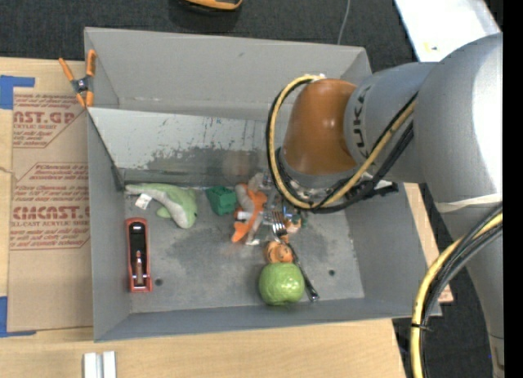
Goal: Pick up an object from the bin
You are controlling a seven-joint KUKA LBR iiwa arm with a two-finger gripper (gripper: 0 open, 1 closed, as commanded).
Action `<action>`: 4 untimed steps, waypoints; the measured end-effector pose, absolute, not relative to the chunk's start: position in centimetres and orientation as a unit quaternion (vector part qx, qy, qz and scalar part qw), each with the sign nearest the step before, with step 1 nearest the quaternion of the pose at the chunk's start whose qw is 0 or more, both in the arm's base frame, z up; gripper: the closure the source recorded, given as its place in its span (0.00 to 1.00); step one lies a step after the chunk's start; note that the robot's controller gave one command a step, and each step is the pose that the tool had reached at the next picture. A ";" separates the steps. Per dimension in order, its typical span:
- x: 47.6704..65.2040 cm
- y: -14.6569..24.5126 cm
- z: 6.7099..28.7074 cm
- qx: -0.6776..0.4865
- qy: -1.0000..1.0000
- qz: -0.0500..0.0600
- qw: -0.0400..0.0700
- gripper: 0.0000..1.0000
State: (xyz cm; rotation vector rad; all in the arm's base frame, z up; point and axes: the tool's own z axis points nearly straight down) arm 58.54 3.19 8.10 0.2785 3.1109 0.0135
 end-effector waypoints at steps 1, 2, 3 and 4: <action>52.9 3.7 7.9 0.093 0.995 0.004 0.023 0.00; 51.3 -0.4 7.7 0.129 0.991 0.008 0.028 0.00; 51.2 -2.2 7.8 0.131 0.991 0.006 0.028 0.00; 50.1 -1.5 7.9 0.228 0.973 0.011 0.033 0.00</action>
Offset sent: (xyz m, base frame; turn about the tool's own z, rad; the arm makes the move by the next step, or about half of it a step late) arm -0.0815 -0.0460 -0.0096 0.0910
